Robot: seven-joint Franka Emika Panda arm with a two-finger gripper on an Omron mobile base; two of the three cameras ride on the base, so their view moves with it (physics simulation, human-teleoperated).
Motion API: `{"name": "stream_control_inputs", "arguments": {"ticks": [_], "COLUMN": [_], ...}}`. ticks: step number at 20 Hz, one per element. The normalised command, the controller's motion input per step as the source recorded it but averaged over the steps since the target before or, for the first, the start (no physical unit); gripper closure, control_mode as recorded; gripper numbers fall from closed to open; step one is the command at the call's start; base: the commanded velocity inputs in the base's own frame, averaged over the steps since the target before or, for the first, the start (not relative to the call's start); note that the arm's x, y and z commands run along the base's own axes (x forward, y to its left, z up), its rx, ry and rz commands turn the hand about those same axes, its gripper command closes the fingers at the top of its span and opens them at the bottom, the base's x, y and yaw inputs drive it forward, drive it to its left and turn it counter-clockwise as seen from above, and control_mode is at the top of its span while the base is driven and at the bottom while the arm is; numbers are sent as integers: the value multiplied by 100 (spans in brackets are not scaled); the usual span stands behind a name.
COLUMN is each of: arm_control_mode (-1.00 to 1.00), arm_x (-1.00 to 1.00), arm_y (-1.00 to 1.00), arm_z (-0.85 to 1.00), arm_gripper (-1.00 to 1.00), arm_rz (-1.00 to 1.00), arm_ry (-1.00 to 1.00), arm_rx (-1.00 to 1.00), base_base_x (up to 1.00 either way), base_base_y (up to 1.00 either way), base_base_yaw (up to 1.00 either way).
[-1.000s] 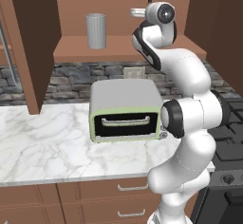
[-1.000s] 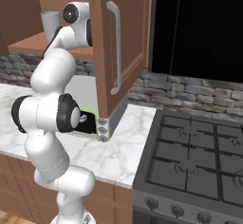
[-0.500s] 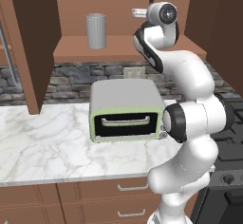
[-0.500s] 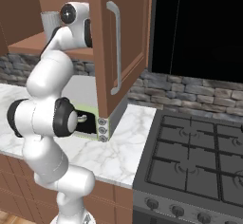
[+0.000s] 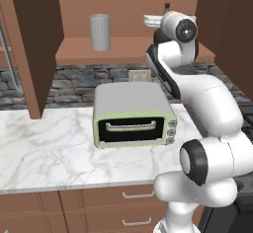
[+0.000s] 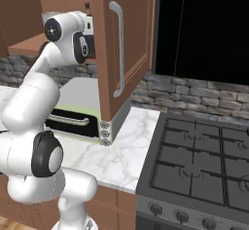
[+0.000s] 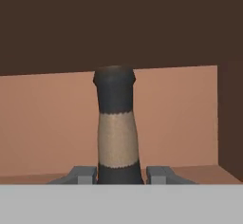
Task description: There is a bowl on the dining counter. Grab a lemon wedge from the fridge and place it in the bowl. Then get the liquor bottle and glass cup from the cabinet and place them next to the bowl.
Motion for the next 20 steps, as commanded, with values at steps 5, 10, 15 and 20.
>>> {"name": "stream_control_inputs", "arguments": {"ticks": [5, 10, 15, 20], "arm_control_mode": [-100, -100, -100, -100], "arm_x": [-100, -100, -100, -100], "arm_y": [30, 23, 2, 5], "arm_z": [0, 0, 0, 0], "arm_gripper": [100, 100, 100, 100], "arm_rz": [0, 0, 0, 4], "arm_ry": [0, 0, -2, -5], "arm_rx": [0, 0, 0, 0], "base_base_x": [0, 0, 0, 0], "base_base_y": [0, 0, 0, 0], "base_base_yaw": [0, 0, 0, 0]}}
